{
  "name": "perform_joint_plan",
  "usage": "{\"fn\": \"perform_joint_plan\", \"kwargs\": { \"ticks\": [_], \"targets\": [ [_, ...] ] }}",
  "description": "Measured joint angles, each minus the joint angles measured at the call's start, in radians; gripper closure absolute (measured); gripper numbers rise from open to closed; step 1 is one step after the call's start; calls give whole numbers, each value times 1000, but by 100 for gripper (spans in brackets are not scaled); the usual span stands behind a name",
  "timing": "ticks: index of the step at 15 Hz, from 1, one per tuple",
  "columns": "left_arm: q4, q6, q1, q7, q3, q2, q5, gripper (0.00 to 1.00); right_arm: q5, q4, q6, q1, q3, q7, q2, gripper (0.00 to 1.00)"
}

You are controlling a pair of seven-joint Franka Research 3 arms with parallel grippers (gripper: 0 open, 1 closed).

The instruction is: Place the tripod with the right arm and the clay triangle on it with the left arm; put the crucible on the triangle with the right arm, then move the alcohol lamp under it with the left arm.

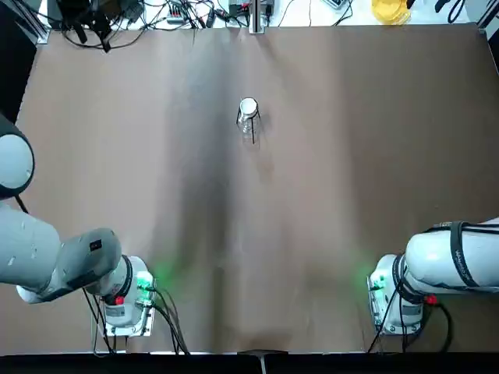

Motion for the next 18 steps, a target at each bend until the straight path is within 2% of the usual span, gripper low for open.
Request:
{"fn": "perform_joint_plan", "kwargs": {
  "ticks": [6, 11, 13, 14, 17, 18],
  "targets": [
    [28, -25, -2, -151, -5, 3, 66, 0, 0, 17, 2, 0, 0, 0, 0, 0],
    [29, -25, -5, -287, -10, 9, 60, 0, 0, 17, -11, 10, 5, 0, 0, 0],
    [30, -4, -54, -354, 5, 16, 48, 0, 0, 16, -19, 13, 4, 0, 0, 0],
    [32, 1, -109, -367, 48, 18, 46, 0, 0, 16, -20, 13, 3, 0, 0, 0],
    [38, 9, -313, -362, 268, 15, -6, 0, 0, 16, -28, 13, 2, 0, 0, 0],
    [39, 11, -352, -358, 315, 11, -14, 0, 0, 16, -29, 13, 2, 0, 0, 0]
  ]
}}
